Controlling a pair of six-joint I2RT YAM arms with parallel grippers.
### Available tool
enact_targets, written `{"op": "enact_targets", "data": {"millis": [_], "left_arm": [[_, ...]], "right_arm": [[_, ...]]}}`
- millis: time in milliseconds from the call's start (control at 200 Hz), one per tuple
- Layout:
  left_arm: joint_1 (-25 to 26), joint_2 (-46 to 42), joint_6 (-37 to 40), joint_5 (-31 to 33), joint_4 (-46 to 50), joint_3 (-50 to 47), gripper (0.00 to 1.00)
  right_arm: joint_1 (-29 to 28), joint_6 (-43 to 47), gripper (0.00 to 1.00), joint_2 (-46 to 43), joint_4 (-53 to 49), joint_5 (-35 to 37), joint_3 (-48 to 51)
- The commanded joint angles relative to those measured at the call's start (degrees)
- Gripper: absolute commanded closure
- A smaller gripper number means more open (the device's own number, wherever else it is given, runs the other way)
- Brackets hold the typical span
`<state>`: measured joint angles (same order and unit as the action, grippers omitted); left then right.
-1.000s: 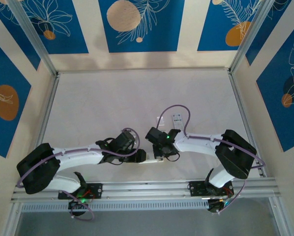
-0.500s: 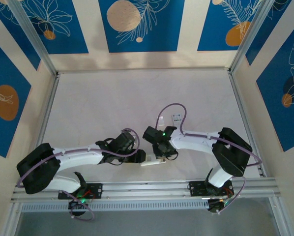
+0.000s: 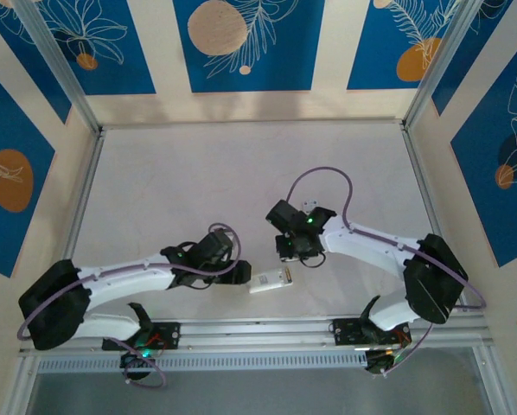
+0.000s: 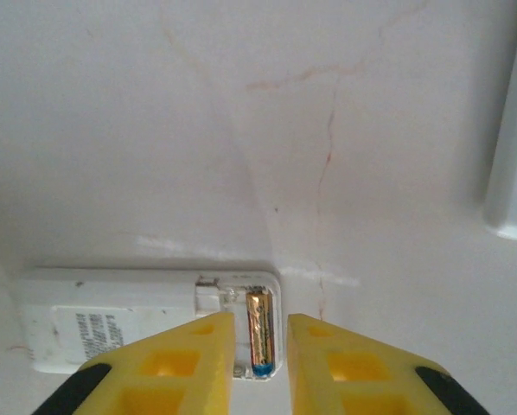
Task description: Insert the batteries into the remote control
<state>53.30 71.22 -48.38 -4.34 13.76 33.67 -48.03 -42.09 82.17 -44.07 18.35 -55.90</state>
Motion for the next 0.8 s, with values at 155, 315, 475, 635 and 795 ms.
{"op": "enact_targets", "data": {"millis": [155, 315, 475, 635, 795], "left_arm": [[-9.88, 3.18, 23.74, 7.74, 18.98, 18.8, 0.36], [-10.04, 14.07, 32.06, 12.73, 30.24, 29.46, 0.44], [-11.02, 20.22, 32.46, 9.89, 30.81, 31.46, 0.47], [-11.01, 25.54, 30.73, 8.11, 29.79, 31.86, 0.5], [-11.02, 27.89, 29.88, 7.66, 27.1, 30.89, 0.53]], "right_arm": [[6.38, 4.84, 0.63, -2.78, 9.35, -9.41, 0.23], [6.8, 6.02, 0.44, -5.05, 9.52, -9.94, 1.45], [8.0, 4.7, 0.34, -8.9, 10.5, -11.95, 4.41], [9.17, 4.14, 0.34, -10.0, 8.77, -11.82, 4.99], [9.62, 4.02, 0.34, -10.19, 8.48, -11.91, 5.41]]}}
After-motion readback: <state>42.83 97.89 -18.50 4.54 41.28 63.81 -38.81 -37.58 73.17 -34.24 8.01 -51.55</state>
